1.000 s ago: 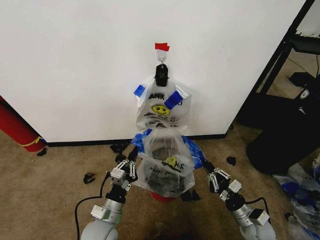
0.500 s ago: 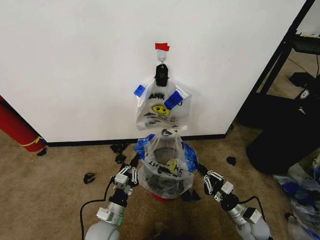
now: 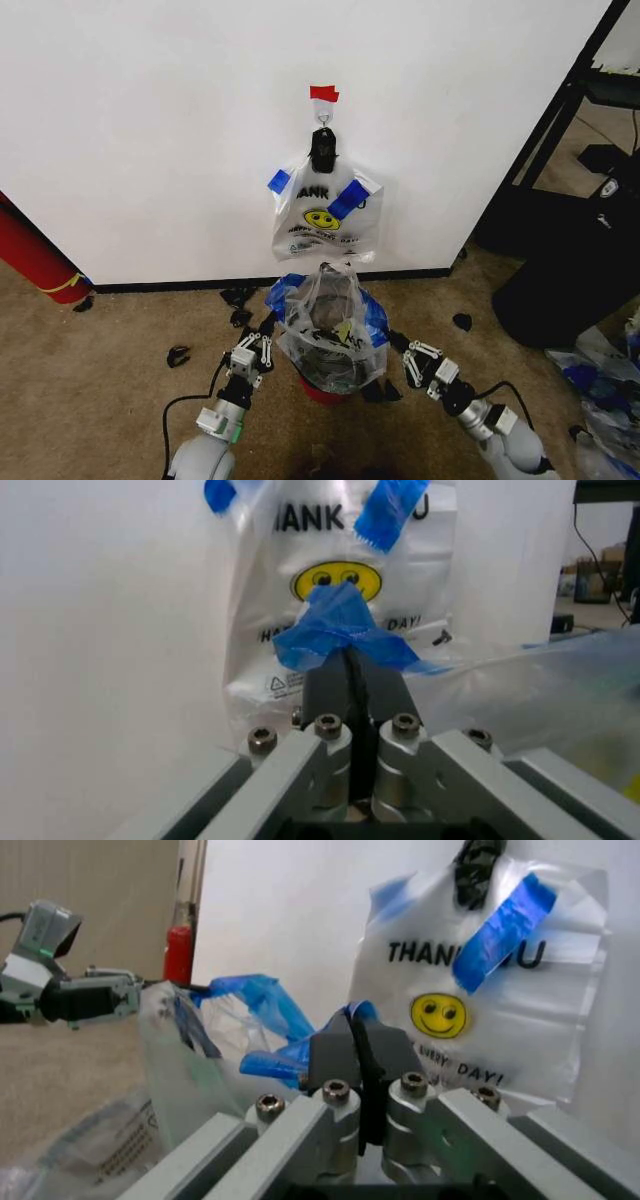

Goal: Pick up the garbage bag from the wall and place it over the trash bin.

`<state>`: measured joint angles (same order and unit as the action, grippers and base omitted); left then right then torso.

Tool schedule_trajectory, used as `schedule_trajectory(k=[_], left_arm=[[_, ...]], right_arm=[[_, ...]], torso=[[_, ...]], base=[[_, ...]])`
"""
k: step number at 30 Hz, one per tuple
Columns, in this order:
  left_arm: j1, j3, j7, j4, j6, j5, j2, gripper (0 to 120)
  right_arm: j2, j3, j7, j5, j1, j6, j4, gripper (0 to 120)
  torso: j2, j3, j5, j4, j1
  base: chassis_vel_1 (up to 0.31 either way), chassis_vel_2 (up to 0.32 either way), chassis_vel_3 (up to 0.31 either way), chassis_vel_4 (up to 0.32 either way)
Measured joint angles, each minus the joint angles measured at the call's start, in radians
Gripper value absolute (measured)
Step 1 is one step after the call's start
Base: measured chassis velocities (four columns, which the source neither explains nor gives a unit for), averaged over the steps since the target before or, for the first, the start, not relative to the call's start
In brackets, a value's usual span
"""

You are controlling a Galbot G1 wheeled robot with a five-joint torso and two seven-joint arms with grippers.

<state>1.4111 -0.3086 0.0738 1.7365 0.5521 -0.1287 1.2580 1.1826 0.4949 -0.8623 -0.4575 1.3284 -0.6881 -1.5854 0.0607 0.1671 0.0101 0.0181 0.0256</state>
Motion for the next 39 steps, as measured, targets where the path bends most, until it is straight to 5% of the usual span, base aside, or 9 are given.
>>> schedule_trajectory(k=[18, 28, 39], left_arm=[[0.044, 0.009, 0.034, -0.111, 0.097, 0.09, -0.07, 0], [0.078, -0.013, 0.035, -0.074, 0.127, 0.114, -0.121, 0], [0.103, -0.028, 0.032, -0.079, 0.145, 0.224, -0.202, 0]], right_arm=[[-0.096, -0.045, -0.099, -0.021, -0.014, 0.024, 0.002, 0], [-0.169, -0.008, -0.169, -0.075, 0.042, 0.063, -0.092, 0], [-0.222, 0.039, -0.297, -0.049, 0.079, 0.071, -0.038, 0]], torso=[[0.0, 0.0, 0.0001, 0.0001, 0.0], [0.0, 0.0, 0.0001, -0.0001, 0.0], [0.0, 0.0, 0.0, 0.0, 0.0]], base=[[0.0, 0.0, 0.0, 0.0], [0.0, 0.0, 0.0, 0.0], [0.0, 0.0, 0.0, 0.0]])
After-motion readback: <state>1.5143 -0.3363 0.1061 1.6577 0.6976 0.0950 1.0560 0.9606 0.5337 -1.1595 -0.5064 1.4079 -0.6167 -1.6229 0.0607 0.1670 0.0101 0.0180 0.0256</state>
